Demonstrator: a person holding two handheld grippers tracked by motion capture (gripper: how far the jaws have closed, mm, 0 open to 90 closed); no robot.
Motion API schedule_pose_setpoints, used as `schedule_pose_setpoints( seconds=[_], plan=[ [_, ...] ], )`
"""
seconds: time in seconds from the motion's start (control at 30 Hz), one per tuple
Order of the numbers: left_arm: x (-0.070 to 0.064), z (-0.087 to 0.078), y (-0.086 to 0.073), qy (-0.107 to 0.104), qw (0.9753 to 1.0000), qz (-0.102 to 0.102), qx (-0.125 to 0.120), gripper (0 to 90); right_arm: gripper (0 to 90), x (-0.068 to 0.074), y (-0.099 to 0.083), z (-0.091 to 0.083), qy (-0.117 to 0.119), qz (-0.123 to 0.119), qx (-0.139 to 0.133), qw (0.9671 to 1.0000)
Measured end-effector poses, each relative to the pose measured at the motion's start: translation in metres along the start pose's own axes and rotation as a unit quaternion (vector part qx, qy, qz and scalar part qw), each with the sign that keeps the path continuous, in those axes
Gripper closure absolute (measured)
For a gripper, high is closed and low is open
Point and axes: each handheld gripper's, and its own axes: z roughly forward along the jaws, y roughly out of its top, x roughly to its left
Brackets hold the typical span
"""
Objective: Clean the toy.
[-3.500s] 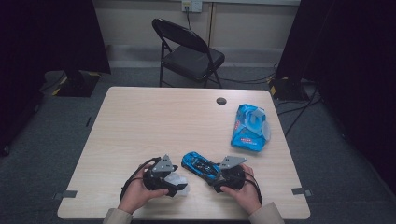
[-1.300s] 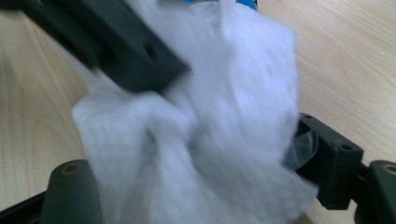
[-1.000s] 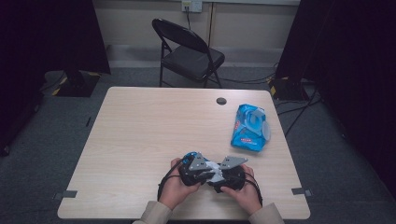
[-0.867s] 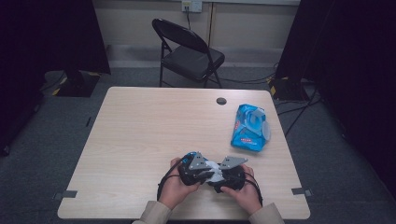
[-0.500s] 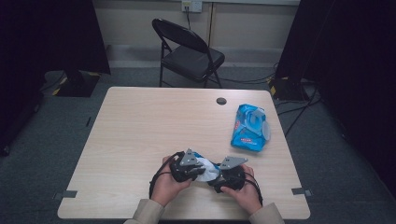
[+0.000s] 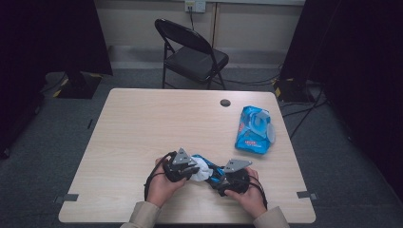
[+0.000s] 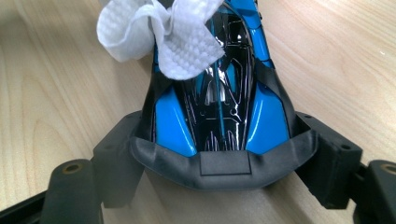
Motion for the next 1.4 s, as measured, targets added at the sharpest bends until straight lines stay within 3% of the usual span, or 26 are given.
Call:
schedule_pose_setpoints(
  seconds=[0.07,0.23,0.33,0.6,0.67,0.8,0.93,1.03,1.2,1.4],
  plan=[
    [0.003,-0.002,-0.001,0.009,1.0,-0.002,-0.001,83.4,24.7,0.0,0.0,0.0,0.0,0.0,0.0,1.0],
    [0.012,-0.003,-0.004,0.011,0.9994,-0.03,-0.015,83.4,24.7,0.0,0.0,0.0,0.0,0.0,0.0,1.0],
    [0.016,-0.003,-0.005,0.014,0.9995,-0.026,-0.015,83.4,24.7,0.0,0.0,0.0,0.0,0.0,0.0,1.0],
    [0.029,-0.006,-0.011,0.031,0.9986,-0.04,-0.018,83.4,24.7,0.0,0.0,0.0,0.0,0.0,0.0,1.0],
    [0.032,-0.005,-0.012,0.045,0.9981,-0.039,-0.013,83.4,24.7,0.0,0.0,0.0,0.0,0.0,0.0,1.0],
    [0.037,-0.005,-0.016,0.041,0.9974,-0.057,-0.017,83.4,24.7,0.0,0.0,0.0,0.0,0.0,0.0,1.0],
    [0.043,-0.002,-0.022,0.048,0.9966,-0.066,-0.002,83.4,24.7,0.0,0.0,0.0,0.0,0.0,0.0,1.0],
    [0.047,-0.002,-0.027,0.039,0.9958,-0.082,-0.013,83.3,24.7,0.0,0.0,0.0,0.0,0.001,0.0,1.0],
    [0.049,-0.007,-0.028,0.05,0.9955,-0.08,-0.003,83.3,24.6,0.0,0.0,0.0,0.0,0.0,0.0,1.0],
    [0.04,-0.018,-0.011,0.037,0.9964,-0.071,-0.028,83.4,24.7,0.0,0.0,0.0,0.0,0.0,0.0,1.0]
  ],
)
